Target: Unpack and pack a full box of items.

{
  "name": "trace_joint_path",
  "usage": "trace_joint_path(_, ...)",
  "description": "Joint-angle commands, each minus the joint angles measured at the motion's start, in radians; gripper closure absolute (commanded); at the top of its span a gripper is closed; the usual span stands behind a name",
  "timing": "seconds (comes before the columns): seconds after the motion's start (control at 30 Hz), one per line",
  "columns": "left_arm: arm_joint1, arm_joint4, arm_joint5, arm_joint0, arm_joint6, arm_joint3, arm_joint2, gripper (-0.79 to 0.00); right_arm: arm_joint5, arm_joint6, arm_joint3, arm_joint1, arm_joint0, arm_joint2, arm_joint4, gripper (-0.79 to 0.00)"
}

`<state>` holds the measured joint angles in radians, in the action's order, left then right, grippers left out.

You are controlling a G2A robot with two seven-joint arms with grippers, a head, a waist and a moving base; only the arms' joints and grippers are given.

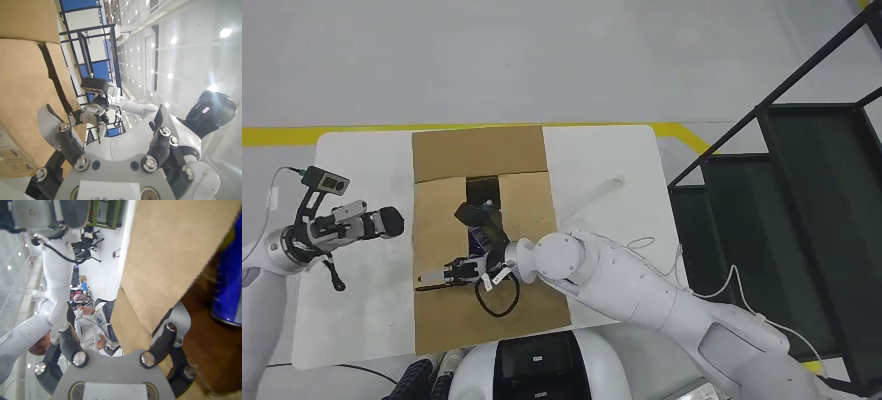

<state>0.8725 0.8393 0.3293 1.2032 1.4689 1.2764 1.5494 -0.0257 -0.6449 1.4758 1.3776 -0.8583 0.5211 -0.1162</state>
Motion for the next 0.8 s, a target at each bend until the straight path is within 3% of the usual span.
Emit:
trace_joint_path(0.0, 0.001, 0.042, 0.014, 0.014, -0.015, 0.002, 0.024, -0.785, 0.057, 0.037, 0.025, 0.004, -0.005, 0.006, 0.018, -0.785)
trace_joint_path(0.2, 0.005, 0.224, 0.057, 0.105, -0.035, 0.083, 0.127, -0.785, 0.161, 0.085, 0.036, 0.036, 0.001, -0.030, 0.046, -0.785)
trace_joint_path(0.47, 0.008, 0.254, 0.042, 0.232, -0.025, 0.200, 0.221, -0.785, 0.175, 0.065, -0.175, 0.185, 0.130, -0.191, -0.011, -0.785)
trace_joint_path(0.6, 0.009, 0.227, 0.000, 0.225, -0.046, 0.183, 0.218, -0.785, 0.198, 0.068, -0.275, 0.250, 0.160, -0.232, -0.019, -0.785)
trace_joint_path(0.77, 0.010, 0.083, -0.101, 0.151, -0.154, 0.101, 0.143, -0.785, 0.229, 0.053, -0.331, 0.287, 0.164, -0.231, -0.028, -0.785)
